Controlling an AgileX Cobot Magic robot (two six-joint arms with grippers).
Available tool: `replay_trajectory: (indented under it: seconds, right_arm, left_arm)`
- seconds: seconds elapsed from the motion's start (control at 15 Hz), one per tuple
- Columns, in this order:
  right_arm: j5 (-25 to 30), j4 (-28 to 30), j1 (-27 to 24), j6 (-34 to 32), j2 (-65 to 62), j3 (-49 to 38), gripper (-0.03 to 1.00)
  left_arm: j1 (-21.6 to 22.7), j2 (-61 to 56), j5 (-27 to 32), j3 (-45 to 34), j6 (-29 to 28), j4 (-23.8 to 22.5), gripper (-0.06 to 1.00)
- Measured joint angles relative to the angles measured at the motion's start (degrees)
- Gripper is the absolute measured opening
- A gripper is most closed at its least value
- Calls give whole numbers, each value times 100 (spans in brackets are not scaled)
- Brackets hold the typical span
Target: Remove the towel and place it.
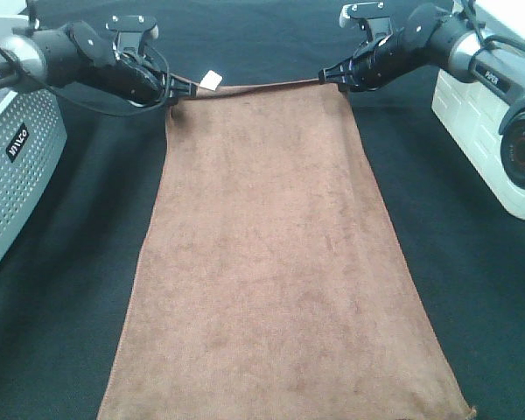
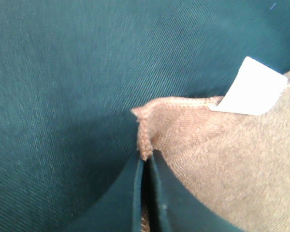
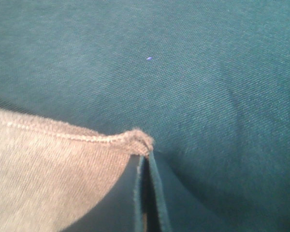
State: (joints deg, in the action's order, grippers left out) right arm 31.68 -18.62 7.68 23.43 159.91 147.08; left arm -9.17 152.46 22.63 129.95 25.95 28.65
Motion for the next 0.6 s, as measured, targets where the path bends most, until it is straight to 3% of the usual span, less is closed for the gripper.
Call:
replay_trajectory:
  seconds: [0.6]
  right_arm:
    - [-332, -636, 0, 286, 201, 0, 1]
  left_arm:
    - [0, 218, -447, 0, 11, 46, 0]
